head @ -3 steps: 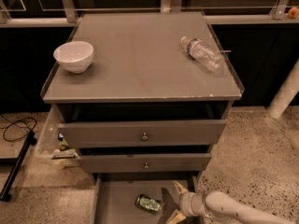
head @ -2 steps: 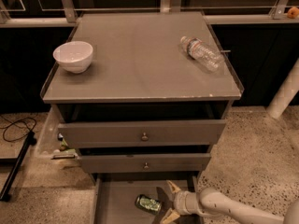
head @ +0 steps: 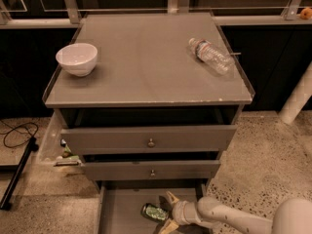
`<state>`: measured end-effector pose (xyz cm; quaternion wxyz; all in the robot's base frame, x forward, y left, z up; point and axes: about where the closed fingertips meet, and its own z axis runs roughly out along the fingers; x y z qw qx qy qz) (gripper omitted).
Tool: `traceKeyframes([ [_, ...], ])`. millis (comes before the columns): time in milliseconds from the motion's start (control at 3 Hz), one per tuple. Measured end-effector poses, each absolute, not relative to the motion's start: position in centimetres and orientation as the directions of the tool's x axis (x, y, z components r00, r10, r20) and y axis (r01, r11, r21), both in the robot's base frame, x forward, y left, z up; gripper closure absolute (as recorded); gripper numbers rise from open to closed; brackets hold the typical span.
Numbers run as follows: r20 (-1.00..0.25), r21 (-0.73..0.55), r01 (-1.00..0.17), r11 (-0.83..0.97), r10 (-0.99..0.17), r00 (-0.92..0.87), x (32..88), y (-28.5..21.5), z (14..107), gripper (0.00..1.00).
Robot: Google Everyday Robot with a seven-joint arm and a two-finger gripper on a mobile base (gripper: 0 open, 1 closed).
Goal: Pick green can from bottom drawer and place on counter
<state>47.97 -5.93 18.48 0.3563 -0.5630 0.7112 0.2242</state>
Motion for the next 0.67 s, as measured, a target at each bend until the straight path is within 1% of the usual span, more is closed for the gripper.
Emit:
traceKeyframes([
  [333,-0.748,-0.043,-0.956,0.29,-0.644,-0.161,48.2,-5.0,15.7,0.0],
  [667,-0.73,-0.033,-0.948,0.317,-0.655,-0.194,48.5,-4.4,13.5,0.0],
])
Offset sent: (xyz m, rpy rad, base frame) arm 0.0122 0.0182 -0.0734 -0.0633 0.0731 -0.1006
